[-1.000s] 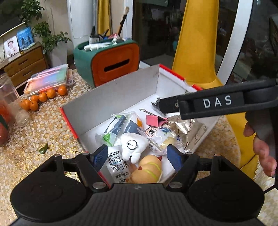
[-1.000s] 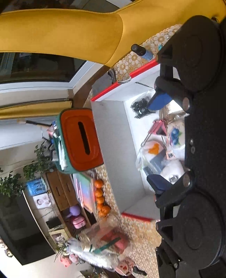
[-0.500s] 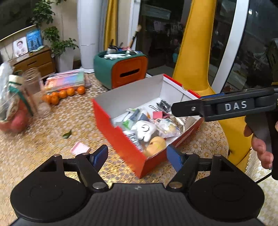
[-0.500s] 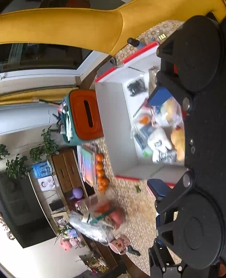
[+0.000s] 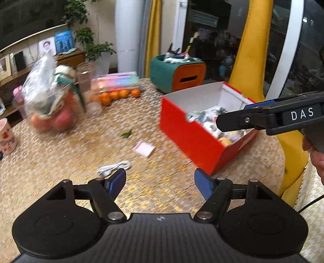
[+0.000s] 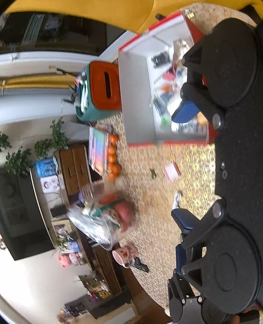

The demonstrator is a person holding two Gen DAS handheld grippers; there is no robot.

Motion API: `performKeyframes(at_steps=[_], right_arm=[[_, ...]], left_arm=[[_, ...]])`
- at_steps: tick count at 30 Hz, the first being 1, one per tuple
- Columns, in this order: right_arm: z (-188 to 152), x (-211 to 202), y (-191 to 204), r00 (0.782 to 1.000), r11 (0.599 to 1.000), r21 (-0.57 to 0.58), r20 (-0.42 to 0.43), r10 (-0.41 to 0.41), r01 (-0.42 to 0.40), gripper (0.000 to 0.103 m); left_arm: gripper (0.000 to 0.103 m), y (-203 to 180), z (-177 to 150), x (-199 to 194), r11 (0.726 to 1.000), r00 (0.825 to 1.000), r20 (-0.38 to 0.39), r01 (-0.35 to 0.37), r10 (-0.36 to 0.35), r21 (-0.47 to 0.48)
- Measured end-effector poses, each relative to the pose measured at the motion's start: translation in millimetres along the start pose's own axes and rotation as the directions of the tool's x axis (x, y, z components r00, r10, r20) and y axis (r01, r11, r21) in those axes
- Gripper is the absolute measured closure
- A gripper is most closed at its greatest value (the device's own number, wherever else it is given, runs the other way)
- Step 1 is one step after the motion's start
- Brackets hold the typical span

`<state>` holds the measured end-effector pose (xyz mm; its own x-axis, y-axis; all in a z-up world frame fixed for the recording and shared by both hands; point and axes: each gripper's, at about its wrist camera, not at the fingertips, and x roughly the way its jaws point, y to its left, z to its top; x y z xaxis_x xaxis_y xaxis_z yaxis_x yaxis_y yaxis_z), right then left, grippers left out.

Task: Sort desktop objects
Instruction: 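Withdraw both tools from the box back over the table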

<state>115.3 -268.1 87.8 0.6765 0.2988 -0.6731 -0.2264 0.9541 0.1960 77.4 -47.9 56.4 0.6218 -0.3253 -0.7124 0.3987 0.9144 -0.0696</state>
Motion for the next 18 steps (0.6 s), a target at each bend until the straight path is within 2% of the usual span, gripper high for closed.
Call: performKeyframes(at_steps=[8, 10, 18], right_arm=[[-0.2, 31.9, 51.9, 0.998, 1.000, -0.027, -0.061, 0.008, -0.010, 0.012], [1.7, 38.4, 62.8, 0.997, 0.999, -0.031, -0.074, 0.010, -0.013, 0.012], [5.5, 81.7, 93.2, 0.990, 0.998, -0.053, -0.137, -0.027, 0.020, 0.012]], left_arm=[[0.029, 47.8, -26.8, -0.5, 0.999, 0.999, -0.029, -0.019, 0.018, -0.051], [0.023, 61.2, -33.7, 2.0, 0.997, 0.999, -0.039, -0.029, 0.026, -0.068], [0.021, 96.9, -53.8, 21.1, 0.993, 0.995, -0.083, -0.060, 0.052, -0.102]])
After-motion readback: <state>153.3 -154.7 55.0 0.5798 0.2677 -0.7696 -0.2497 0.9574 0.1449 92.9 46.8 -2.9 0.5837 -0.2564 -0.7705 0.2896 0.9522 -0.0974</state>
